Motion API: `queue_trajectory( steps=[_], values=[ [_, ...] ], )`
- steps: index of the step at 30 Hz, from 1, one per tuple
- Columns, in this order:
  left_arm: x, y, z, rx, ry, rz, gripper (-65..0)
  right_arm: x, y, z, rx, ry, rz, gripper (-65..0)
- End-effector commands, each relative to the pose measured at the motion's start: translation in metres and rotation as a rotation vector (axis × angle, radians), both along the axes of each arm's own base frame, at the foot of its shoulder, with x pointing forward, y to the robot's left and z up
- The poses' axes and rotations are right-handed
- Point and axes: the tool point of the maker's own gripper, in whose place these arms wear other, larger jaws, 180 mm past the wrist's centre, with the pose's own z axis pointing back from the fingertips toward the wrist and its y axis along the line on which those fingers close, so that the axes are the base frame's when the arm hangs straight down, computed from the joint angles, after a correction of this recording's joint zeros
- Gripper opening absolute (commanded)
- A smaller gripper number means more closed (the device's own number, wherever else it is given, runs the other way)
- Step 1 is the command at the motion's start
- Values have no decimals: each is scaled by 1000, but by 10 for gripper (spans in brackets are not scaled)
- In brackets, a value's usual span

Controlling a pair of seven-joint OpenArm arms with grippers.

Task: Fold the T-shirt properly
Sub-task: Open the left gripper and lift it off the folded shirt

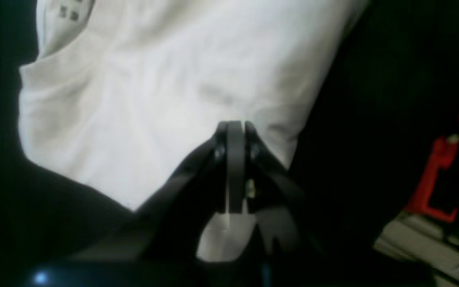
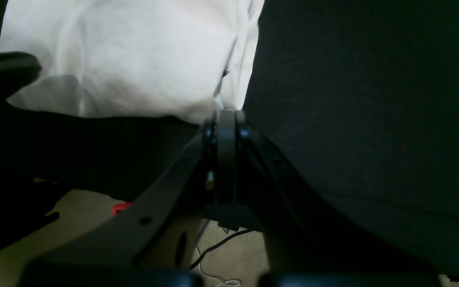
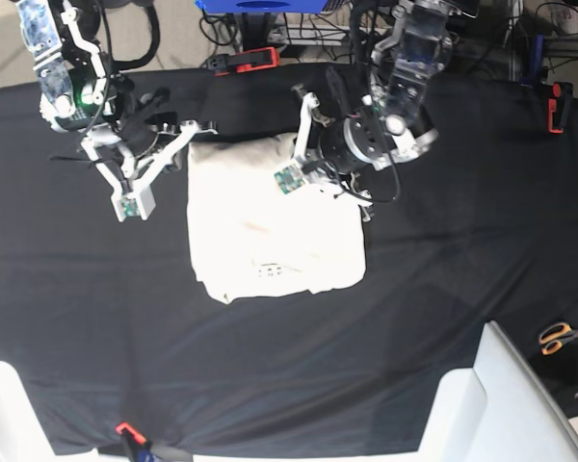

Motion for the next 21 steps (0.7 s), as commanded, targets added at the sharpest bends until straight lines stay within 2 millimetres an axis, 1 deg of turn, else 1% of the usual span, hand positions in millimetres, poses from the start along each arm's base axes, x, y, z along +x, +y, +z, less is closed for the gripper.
queue_trajectory(
  steps=[1,5,6,7,9,10,13,17,19,21],
  values=[
    [10,7,7,-8,-31,30,-650,4,1,6,10,-29,0,-650],
    [20,13,13,-41,-64,67,-650,4,0,6,7,-27,1,-650],
    [19,16,9,-31,-56,67,-650,4,1,6,7,-27,3,-650],
    [24,18,6,-21,-56,68,-650,4,1,6,9,-27,2,-650],
    [24,21,-6,-10,-23,74,-650,4,1,6,9,-27,2,-650],
    [24,19,-12,-15,-10,68,-650,4,1,6,9,-27,2,-650],
    [17,11,-25,-20,21,36,-650,4,1,6,9,-27,2,-650],
    [10,11,-30,-16,39,35,-650,1,0,5,7,-19,1,-650],
    [2,16,-36,-9,59,44,-650,0,0,4,7,-17,0,-650],
    [-5,30,-41,29,71,30,-650,-1,0,4,7,-16,1,-650]
  ],
)
